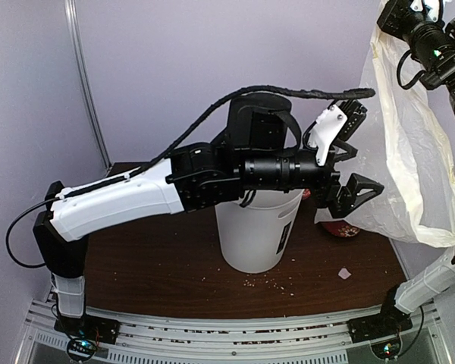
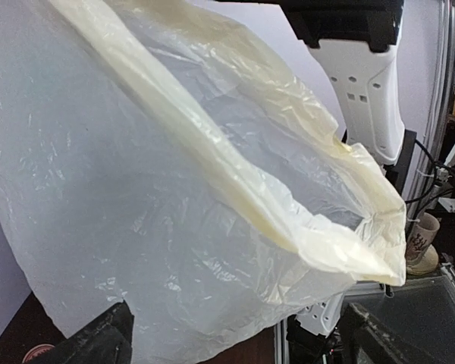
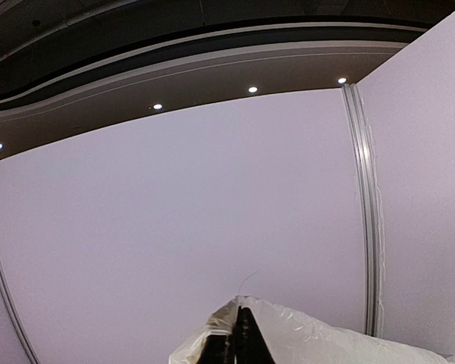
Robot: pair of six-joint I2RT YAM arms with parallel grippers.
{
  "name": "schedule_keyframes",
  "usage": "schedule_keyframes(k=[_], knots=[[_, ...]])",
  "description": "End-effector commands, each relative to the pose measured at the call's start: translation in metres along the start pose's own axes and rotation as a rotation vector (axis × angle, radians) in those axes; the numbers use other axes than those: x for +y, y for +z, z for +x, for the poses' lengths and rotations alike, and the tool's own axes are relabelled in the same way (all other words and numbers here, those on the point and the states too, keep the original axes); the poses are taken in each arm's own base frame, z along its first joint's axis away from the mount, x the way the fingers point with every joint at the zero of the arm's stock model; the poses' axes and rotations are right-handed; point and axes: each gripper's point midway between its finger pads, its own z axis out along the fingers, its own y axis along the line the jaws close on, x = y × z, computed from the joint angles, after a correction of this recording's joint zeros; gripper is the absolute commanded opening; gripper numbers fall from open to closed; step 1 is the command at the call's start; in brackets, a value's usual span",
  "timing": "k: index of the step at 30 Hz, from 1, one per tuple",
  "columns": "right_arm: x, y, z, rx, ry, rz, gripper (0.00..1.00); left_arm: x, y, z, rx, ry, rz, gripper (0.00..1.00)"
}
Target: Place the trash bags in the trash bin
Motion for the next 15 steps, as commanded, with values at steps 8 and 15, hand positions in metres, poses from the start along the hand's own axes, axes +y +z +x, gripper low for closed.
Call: schedule_keyframes(k=[8, 15], knots=[[-0.009, -0.002, -0.002, -0.015, 0.012, 0.04, 0.0, -0.021, 0.003, -0.037, -0.155, -0.06, 0.131, 0.98], [-0.013, -0.007, -0.007, -0.027, 0.043, 0.036, 0.0, 0.044, 0.014, -0.017, -0.125, -0.194, -0.228, 0.59]])
